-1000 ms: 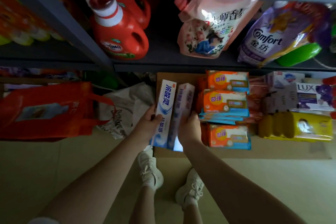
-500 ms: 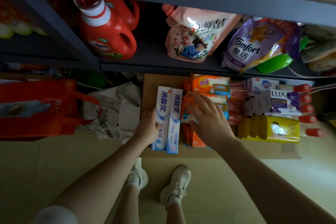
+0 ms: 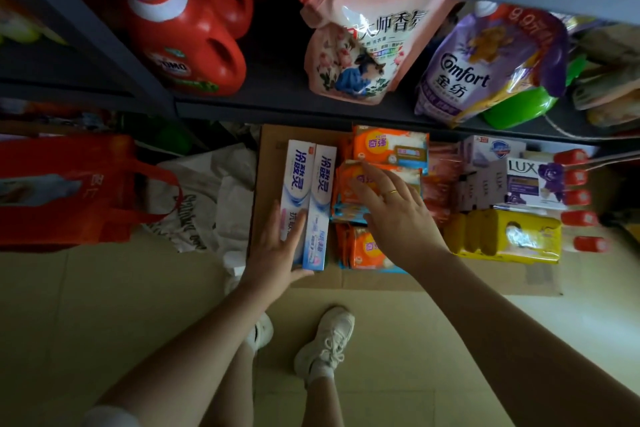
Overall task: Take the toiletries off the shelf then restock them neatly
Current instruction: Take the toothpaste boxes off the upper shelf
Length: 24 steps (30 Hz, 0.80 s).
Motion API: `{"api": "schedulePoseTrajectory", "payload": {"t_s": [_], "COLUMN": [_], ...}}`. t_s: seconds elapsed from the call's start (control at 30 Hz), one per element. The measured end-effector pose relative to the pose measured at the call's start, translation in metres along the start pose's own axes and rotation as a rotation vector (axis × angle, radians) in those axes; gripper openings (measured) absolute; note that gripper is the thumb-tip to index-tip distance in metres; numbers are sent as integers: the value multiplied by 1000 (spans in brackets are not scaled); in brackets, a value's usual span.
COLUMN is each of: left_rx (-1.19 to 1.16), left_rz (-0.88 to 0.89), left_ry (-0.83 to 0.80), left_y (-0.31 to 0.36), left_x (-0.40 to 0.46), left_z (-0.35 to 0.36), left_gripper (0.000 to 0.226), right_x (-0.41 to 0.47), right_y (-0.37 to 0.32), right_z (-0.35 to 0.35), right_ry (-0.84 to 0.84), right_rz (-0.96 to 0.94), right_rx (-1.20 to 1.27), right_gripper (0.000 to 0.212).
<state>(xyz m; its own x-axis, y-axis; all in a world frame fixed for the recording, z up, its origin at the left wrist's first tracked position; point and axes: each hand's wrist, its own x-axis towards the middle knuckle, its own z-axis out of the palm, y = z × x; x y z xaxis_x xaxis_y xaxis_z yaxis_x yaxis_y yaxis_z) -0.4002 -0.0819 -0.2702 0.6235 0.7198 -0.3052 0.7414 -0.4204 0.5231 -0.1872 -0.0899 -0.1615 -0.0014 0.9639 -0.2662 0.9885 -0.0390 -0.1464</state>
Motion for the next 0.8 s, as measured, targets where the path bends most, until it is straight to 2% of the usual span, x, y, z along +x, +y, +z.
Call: {"api": "schedulePoseTrajectory", "payload": {"t_s": [0.1,0.3,0.37,0.47,0.53,0.63,0.8], "left_rx": [2,17,47,87,110,-4,-14], "left_rz": [15,46,11,-30,-27,-60,150], "left_ry": [33,51,-24,-204,-210,-87,299], "left_y": [-2,-1,3,5,4,12,25], "left_x": [18,47,51,48,40,26,8], "left_z": [-5,-17,-25,-45,-62,-104,-229], "left_gripper": [113,111,107,99,94,86,57], "right_x": [1,2,3,5,6,16,58], "right_y": [2,-2,-1,-3,-10,-32,-92], "right_z": [0,-10,-15,-29,-44,-76,-169], "right_ry": [-21,-84,-109,-57,-11,141,435], "right_rz": [14,47,48,74,106,38,-59], "right_rx": [21,109,144,261,305,397,558], "right_gripper": [74,57,55,50,47,40,39]}}
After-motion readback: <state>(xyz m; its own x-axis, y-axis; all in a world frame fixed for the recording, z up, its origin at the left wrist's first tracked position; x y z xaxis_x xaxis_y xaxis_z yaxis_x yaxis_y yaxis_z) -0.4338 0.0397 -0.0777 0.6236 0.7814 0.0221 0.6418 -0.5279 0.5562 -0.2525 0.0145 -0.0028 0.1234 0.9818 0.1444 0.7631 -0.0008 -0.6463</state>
